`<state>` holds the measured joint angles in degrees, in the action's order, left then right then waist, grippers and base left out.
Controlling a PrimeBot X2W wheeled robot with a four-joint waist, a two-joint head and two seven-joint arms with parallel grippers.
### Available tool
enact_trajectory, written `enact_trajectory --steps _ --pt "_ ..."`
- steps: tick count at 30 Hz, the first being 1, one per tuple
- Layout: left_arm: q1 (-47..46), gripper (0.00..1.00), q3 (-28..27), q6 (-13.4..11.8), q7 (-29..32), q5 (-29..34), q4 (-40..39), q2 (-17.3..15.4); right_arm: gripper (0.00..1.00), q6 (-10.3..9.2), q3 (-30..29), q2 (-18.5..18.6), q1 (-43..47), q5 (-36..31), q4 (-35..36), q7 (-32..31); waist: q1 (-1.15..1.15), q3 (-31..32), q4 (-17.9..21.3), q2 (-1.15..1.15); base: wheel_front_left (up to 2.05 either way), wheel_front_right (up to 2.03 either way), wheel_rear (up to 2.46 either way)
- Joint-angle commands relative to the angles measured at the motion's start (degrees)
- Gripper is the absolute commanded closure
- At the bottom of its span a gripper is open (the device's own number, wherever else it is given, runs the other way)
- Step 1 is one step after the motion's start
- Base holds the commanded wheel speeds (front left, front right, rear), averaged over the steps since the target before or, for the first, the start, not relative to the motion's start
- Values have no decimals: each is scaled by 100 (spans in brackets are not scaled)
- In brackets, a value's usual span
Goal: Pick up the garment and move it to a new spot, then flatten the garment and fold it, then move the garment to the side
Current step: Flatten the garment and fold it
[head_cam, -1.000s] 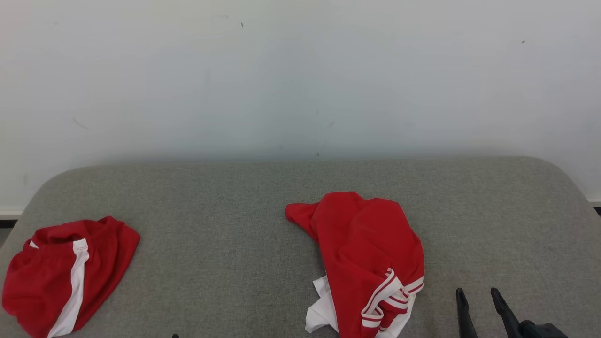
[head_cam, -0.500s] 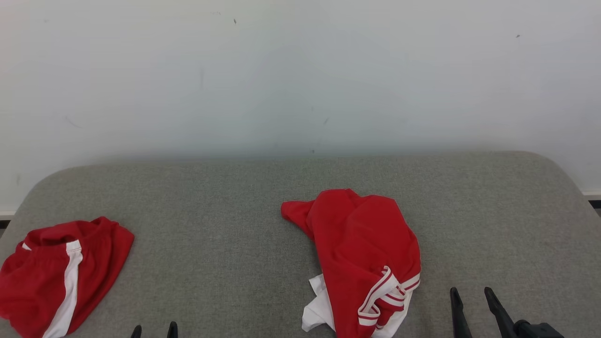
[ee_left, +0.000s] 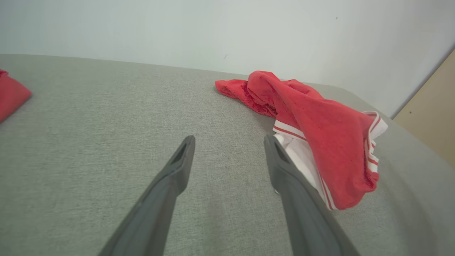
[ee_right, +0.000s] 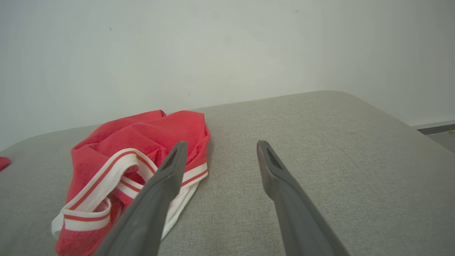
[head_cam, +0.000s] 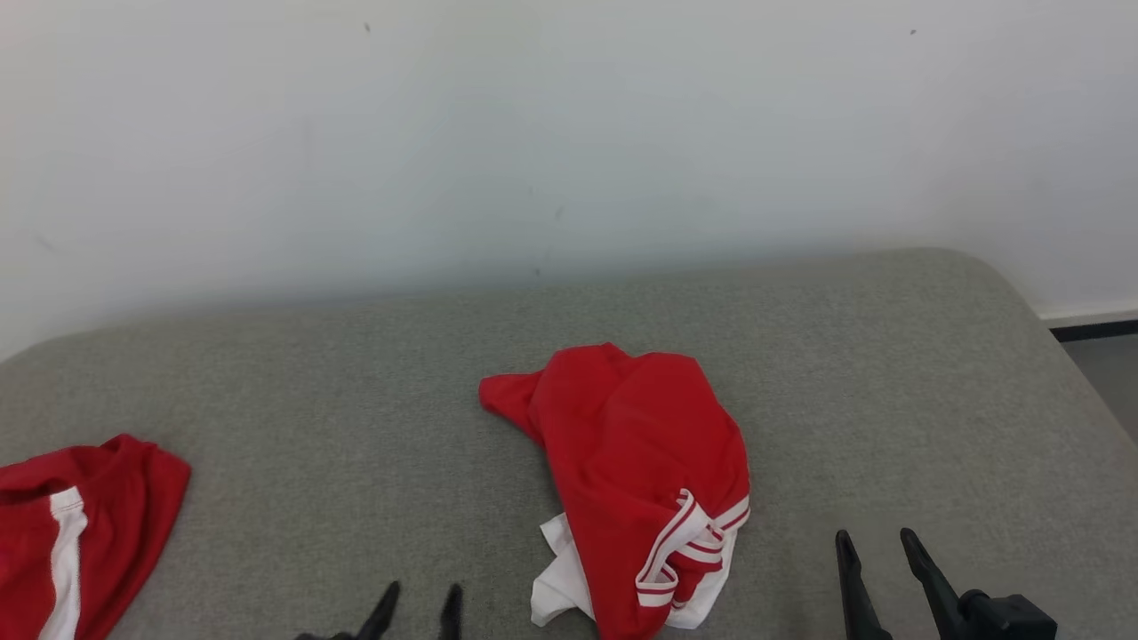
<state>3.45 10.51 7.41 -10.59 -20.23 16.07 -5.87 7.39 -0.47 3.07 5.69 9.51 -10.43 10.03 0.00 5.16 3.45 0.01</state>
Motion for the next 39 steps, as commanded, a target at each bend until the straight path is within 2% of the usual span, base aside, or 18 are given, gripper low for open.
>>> enact_trajectory --steps 1,3,4,7,12,19,20,21,30,39 --pt "-199 0 275 4 121 -98 22 43 0 20 -13 28 -32 28 16 -21 0 -214 407 -1 0 0 0" --pt "-396 0 705 5 267 -187 65 58 0 20 -24 47 -48 34 22 -20 0 -309 610 -1 0 0 0" --pt "-599 0 1075 5 374 -269 143 47 0 20 -4 49 -106 33 40 -24 0 -396 847 -1 0 0 0" --pt "-854 0 1432 -3 515 -354 354 56 0 20 0 43 -150 52 52 7 0 -496 1196 -1 0 0 0" --pt "-1087 0 1585 -2 657 -581 598 133 0 20 -11 33 -180 102 -16 58 0 -631 1667 -1 0 0 0" --pt "-1218 0 1682 -110 887 -553 788 123 0 20 -13 16 -230 113 -72 137 0 -779 1886 -1 0 0 0" --pt "-1236 60 1686 -146 857 -505 807 110 0 20 -5 13 -233 114 -82 149 0 -787 1894 -1 0 0 0" --pt "-1260 100 1692 -180 792 -490 806 112 0 20 4 10 -232 117 -91 159 0 -793 1897 -1 0 0 0" --pt "-2073 100 1870 -146 378 -152 435 144 0 20 81 -2 -290 150 -179 164 0 -703 1727 -1 0 0 0" --pt "-4377 100 2018 -114 169 149 -105 277 0 20 414 -13 -372 234 -375 213 0 -626 1778 -1 0 0 0"
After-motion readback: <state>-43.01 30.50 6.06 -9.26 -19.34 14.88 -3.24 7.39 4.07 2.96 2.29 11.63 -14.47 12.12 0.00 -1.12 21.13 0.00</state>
